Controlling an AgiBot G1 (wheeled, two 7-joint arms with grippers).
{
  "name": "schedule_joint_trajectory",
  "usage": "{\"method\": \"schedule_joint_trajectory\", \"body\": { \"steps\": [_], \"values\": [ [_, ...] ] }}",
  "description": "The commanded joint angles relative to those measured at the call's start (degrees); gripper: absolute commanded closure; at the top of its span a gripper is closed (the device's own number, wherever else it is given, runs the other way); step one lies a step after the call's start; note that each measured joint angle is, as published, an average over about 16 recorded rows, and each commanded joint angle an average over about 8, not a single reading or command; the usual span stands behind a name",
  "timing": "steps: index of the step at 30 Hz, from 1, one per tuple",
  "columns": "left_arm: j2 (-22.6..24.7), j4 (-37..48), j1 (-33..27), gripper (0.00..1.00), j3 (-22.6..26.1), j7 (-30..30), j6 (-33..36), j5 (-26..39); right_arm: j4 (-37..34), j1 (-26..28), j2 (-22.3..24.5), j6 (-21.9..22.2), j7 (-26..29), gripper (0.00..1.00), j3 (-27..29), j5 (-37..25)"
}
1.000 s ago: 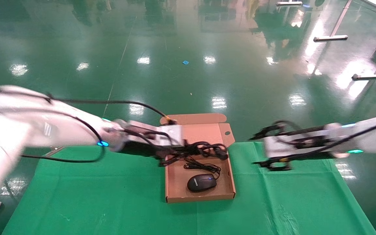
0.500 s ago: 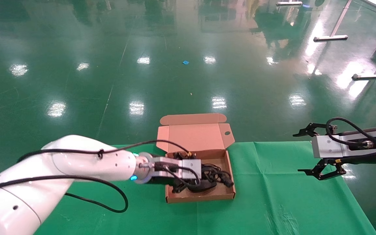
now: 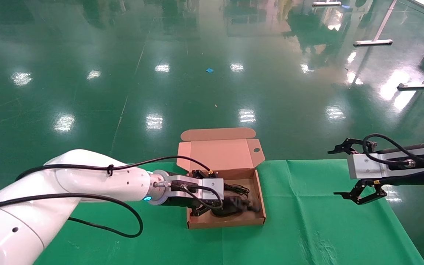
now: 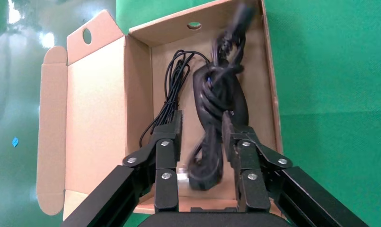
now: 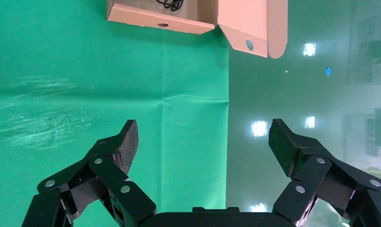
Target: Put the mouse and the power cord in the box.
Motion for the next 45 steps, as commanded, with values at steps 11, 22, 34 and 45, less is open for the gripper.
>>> {"method": "schedule_joint_trajectory", "body": {
  "steps": [11, 22, 34, 45],
  "values": [
    [-6.31, -6.03, 3.85, 0.0, -5.58, -2.57, 5.16, -7.98, 8.98, -6.46, 2.5, -1.82, 7.87, 0.0, 5.78, 5.39],
    [-14.36, -13.98, 8.9, 0.0, -12.29, -6.1, 11.55, -18.17, 20.48, -14.68, 5.79, -4.21, 17.95, 0.0, 13.16, 12.28],
    [-23.11, -22.63, 14.39, 0.0, -19.58, -9.95, 18.5, -29.26, 32.99, -23.62, 9.37, -6.8, 28.9, 0.0, 21.19, 19.78],
    [-31.15, -30.57, 19.44, 0.0, -26.28, -13.49, 24.88, -39.44, 44.49, -31.84, 12.66, -9.19, 38.97, 0.0, 28.57, 26.66]
  ]
}}
